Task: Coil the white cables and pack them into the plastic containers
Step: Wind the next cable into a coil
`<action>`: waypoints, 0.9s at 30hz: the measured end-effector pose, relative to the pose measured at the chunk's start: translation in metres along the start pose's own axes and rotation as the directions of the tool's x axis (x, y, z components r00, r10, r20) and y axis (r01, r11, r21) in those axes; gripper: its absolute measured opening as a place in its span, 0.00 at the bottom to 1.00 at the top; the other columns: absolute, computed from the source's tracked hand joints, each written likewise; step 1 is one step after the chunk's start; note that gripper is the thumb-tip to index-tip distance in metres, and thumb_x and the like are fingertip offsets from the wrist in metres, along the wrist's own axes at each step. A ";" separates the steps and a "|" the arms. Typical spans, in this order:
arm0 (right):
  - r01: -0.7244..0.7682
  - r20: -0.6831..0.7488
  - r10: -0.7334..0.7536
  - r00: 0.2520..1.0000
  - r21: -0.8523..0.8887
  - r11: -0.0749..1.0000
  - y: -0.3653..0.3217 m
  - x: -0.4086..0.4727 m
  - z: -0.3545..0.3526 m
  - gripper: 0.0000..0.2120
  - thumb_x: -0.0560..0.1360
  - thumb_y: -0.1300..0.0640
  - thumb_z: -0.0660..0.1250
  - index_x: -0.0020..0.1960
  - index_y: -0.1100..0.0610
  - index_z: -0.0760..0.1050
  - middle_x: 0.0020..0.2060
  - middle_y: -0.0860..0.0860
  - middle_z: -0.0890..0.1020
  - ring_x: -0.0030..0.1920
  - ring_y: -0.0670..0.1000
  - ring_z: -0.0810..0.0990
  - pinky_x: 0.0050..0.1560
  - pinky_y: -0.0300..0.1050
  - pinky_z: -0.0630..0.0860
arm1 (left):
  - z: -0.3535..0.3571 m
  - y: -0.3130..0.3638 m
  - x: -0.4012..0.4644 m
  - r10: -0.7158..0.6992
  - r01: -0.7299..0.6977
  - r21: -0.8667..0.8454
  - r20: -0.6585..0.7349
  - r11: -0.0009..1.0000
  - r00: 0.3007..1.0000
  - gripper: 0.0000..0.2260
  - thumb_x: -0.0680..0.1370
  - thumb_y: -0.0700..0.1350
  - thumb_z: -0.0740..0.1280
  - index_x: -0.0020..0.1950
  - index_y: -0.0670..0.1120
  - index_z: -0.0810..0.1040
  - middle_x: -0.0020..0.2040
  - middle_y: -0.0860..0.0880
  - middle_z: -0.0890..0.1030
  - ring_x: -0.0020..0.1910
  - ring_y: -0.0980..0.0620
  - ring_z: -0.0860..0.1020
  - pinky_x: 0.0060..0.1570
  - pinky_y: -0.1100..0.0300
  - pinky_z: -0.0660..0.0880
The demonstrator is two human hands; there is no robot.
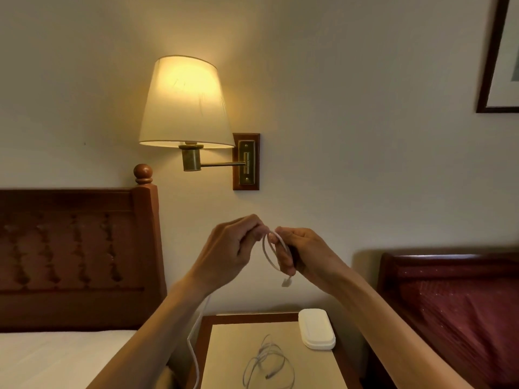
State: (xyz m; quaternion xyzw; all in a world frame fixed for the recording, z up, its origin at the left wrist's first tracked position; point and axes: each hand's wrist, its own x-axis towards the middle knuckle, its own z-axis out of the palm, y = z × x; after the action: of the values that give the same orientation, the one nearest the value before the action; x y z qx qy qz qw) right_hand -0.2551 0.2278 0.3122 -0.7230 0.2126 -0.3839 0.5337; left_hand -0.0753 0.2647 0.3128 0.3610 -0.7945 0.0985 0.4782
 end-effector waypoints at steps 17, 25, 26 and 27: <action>-0.227 0.312 0.031 0.950 0.615 0.755 -0.002 0.003 -0.009 0.18 0.84 0.55 0.48 0.44 0.58 0.72 0.25 0.47 0.68 0.25 0.44 0.64 0.29 0.37 0.65 | 0.020 -0.002 0.005 -0.459 0.507 -0.634 0.257 0.585 0.851 0.20 0.81 0.54 0.60 0.51 0.36 0.78 0.37 0.45 0.71 0.38 0.46 0.67 0.41 0.55 0.66; -0.128 0.128 0.051 0.991 0.726 0.676 -0.034 0.003 -0.024 0.16 0.82 0.57 0.50 0.40 0.56 0.70 0.23 0.45 0.62 0.26 0.45 0.52 0.25 0.36 0.56 | 0.014 -0.038 -0.025 -0.381 0.425 -0.418 0.187 0.803 0.905 0.18 0.80 0.60 0.60 0.40 0.49 0.78 0.31 0.46 0.69 0.28 0.47 0.64 0.27 0.55 0.61; -0.104 0.098 0.047 0.994 0.737 0.667 -0.039 0.004 -0.029 0.16 0.83 0.57 0.50 0.40 0.55 0.70 0.24 0.45 0.62 0.26 0.45 0.52 0.25 0.36 0.56 | 0.013 -0.045 -0.034 -0.401 0.452 -0.419 0.208 0.788 0.892 0.18 0.78 0.62 0.61 0.39 0.50 0.77 0.30 0.48 0.68 0.26 0.49 0.63 0.26 0.56 0.60; -0.081 0.074 0.039 0.997 0.747 0.660 -0.043 0.004 -0.035 0.16 0.83 0.57 0.50 0.40 0.56 0.70 0.24 0.45 0.62 0.25 0.45 0.53 0.24 0.36 0.58 | 0.012 -0.052 -0.044 -0.439 0.493 -0.426 0.225 0.759 0.870 0.18 0.77 0.63 0.62 0.37 0.51 0.76 0.29 0.49 0.67 0.25 0.51 0.62 0.24 0.58 0.59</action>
State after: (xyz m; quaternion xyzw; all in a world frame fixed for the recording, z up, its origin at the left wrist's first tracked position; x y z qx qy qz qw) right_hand -0.2846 0.2185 0.3579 -0.4419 0.0460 -0.4008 0.8013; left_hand -0.0366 0.2426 0.2600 0.4254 -0.7043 -0.2395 0.5153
